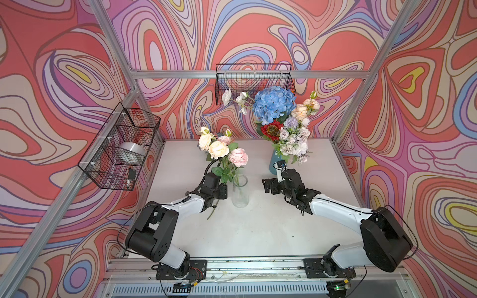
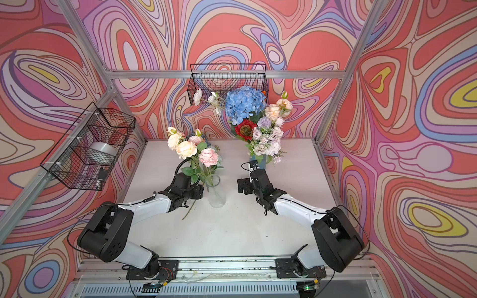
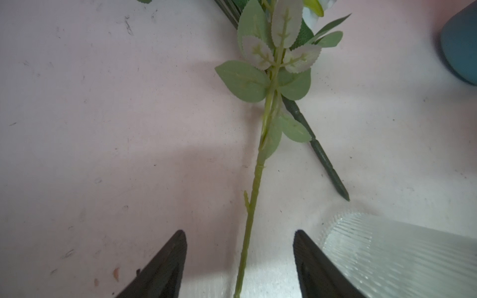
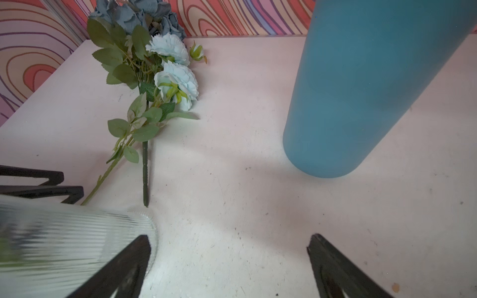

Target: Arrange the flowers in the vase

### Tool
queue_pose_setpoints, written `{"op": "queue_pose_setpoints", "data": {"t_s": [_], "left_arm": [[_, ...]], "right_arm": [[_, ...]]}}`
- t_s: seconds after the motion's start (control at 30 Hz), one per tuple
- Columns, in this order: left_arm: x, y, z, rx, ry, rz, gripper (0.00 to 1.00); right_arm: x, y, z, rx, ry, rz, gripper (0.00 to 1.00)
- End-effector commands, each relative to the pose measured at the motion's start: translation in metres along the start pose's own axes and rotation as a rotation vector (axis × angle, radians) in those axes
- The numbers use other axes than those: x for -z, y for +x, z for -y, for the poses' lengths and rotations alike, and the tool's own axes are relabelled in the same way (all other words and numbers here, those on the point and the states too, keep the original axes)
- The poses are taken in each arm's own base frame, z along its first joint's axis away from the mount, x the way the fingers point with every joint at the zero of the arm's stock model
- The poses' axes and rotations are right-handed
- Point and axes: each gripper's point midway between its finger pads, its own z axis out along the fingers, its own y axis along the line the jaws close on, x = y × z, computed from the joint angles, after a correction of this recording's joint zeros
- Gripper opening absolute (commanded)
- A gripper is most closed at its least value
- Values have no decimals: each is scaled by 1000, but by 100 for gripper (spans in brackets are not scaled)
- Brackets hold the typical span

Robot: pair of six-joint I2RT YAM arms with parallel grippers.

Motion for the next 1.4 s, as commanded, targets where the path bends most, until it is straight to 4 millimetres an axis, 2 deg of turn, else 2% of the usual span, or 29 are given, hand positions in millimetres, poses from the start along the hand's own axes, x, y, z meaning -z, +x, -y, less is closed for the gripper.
{"op": "queue_pose_setpoints", "data": {"t_s": [0.0, 0.2, 0.33, 0.53, 0.73, 0.77, 0.93, 1.1, 1.23, 1.37], "left_arm": [[-8, 0, 13, -29, 61, -42, 63], [-26, 10, 17, -36, 71, -116, 62], [-35, 15, 15, -36, 49, -160, 56], [-41, 21, 7, -47, 5, -195, 34], [-37, 18, 10, -50, 20, -187, 3], [-34, 17, 11, -48, 24, -182, 0], [-14, 8, 17, 0, 70, -124, 0], [15, 3, 22, 100, 135, -37, 0], [39, -7, 11, 190, 129, 48, 0], [65, -28, -8, 329, 134, 154, 0]], "right_arm": [[9, -26, 5, -21, 38, 67, 98], [13, -43, 7, -33, 61, 119, 98], [17, -51, 8, -39, 70, 147, 98], [23, -56, 12, -39, 92, 170, 98], [29, -61, 17, -42, 120, 194, 98], [30, -61, 19, -42, 126, 197, 98], [31, -64, 21, -45, 138, 208, 98], [30, -67, 19, -61, 127, 221, 98], [29, -69, 17, -70, 117, 225, 98], [30, -73, 13, -82, 100, 238, 98]]}}
